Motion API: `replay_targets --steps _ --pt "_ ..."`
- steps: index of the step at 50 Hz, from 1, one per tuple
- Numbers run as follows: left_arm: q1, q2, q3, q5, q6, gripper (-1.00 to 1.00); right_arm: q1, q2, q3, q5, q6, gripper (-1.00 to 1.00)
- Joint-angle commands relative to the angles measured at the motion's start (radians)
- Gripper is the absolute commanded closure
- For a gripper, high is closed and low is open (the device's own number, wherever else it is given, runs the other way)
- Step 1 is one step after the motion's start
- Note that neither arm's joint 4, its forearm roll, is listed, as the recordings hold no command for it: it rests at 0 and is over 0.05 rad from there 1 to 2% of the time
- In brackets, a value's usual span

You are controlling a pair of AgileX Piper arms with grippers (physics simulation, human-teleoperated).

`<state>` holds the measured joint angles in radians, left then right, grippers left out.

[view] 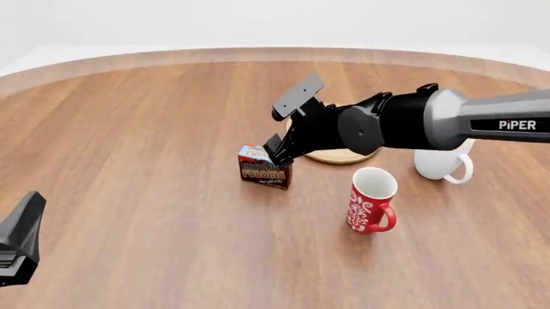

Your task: Put the chocolate pudding to the left of the plate.

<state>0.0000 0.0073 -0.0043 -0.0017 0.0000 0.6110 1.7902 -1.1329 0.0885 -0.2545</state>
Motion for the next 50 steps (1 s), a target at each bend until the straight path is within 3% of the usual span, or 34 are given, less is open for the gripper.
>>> replay_targets --steps 1,50 --pt "0.0 0.0 0.0 0.0 0.0 -1.0 0.007 0.023 0.002 -0.016 0.009 -1.0" --pt "0.0 0.0 0.0 0.0 0.0 -1.0 0.001 0.136 0.002 -0.088 0.051 -1.0"
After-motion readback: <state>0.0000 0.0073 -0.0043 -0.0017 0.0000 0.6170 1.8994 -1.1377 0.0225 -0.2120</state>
